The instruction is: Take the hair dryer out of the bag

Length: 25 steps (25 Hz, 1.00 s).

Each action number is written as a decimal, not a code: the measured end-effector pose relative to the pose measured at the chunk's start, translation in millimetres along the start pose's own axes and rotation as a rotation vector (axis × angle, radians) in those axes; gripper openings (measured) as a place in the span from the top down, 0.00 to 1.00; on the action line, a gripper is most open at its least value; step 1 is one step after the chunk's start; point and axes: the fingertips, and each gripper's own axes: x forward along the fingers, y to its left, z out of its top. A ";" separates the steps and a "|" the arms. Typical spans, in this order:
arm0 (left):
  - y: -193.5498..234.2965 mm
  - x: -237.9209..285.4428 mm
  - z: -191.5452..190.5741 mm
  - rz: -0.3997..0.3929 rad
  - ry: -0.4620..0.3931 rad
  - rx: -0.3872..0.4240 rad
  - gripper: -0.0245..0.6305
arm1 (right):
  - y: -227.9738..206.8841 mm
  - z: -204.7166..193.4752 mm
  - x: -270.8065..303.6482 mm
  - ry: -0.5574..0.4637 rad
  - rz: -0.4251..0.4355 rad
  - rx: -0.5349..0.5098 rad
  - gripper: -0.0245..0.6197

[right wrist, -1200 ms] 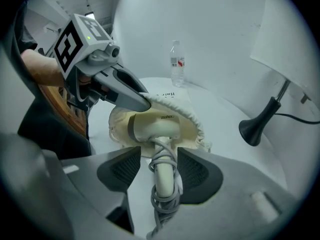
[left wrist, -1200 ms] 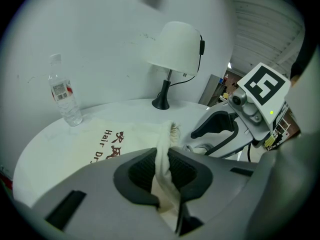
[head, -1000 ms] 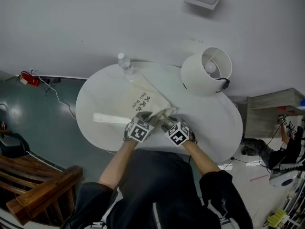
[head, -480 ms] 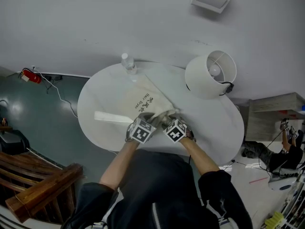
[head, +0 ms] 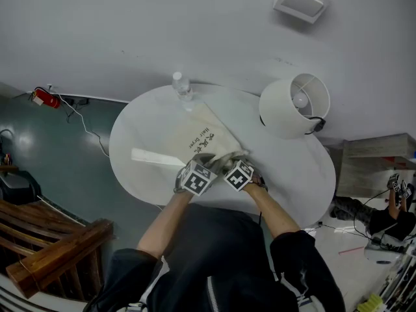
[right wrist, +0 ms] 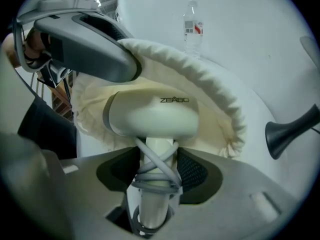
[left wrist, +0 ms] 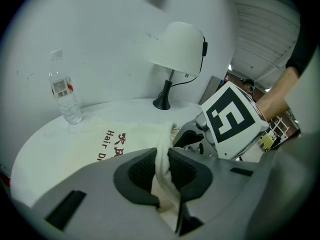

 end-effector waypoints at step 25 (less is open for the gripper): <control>3.5 -1.4 -0.1 0.009 0.009 0.021 0.88 | 3.1 -1.4 -7.0 -0.049 -0.016 0.059 0.66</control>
